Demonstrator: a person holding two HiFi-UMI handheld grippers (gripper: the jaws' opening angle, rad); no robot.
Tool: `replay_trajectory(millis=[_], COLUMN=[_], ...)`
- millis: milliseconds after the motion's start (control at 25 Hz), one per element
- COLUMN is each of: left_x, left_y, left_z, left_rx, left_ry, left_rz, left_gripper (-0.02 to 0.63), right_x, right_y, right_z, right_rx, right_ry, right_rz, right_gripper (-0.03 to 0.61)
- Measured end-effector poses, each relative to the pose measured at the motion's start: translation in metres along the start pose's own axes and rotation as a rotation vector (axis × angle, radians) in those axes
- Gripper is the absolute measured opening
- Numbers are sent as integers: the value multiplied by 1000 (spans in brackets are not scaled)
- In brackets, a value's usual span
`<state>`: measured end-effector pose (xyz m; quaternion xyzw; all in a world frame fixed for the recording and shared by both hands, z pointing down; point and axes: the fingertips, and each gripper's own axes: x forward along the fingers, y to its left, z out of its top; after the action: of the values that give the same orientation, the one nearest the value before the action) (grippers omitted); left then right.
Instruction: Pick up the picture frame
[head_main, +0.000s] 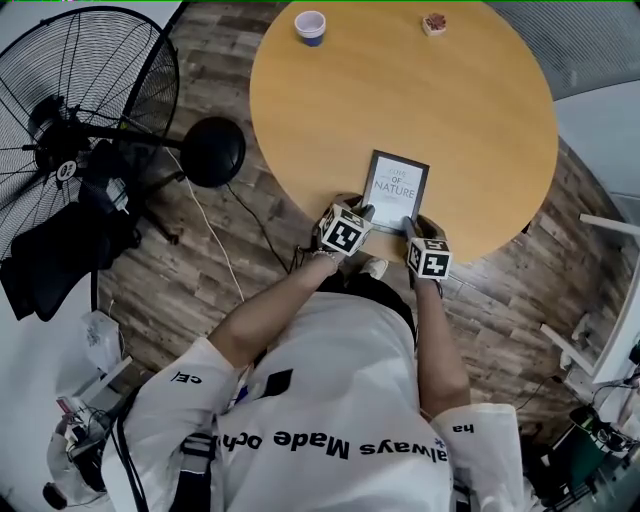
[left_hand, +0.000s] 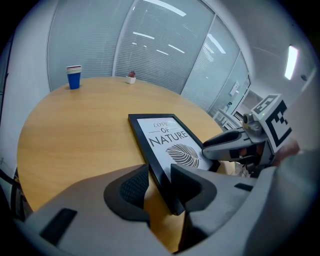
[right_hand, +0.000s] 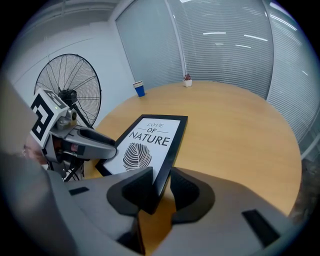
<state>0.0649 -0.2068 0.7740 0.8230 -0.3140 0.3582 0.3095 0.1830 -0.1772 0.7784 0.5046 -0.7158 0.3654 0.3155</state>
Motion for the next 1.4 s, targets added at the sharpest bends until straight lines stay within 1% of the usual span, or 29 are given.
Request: replay_trajectory(millis=[280, 480, 760, 1120, 1400], left_x=[-1, -2, -9, -26, -44], left_y=[0, -1, -1, -2, -4], left_z=[0, 2, 5, 12, 22], left_rx=[-29, -17, -8, -4, 10], left_ry=[0, -1, -9, -45, -95], left_rz=[3, 10, 14, 14, 18], left_gripper=[141, 138, 137, 135, 130], right_x=[-3, -6, -16, -30, -47], right_y=[1, 1, 6, 14, 23], right_z=[0, 0, 4, 13, 24], right_rx=[7, 29, 34, 25, 20], right_ry=[-6, -15, -43, -80, -122], right_rz=[-22, -32, -40, -53, -67], right_gripper=[114, 110, 106, 106, 106])
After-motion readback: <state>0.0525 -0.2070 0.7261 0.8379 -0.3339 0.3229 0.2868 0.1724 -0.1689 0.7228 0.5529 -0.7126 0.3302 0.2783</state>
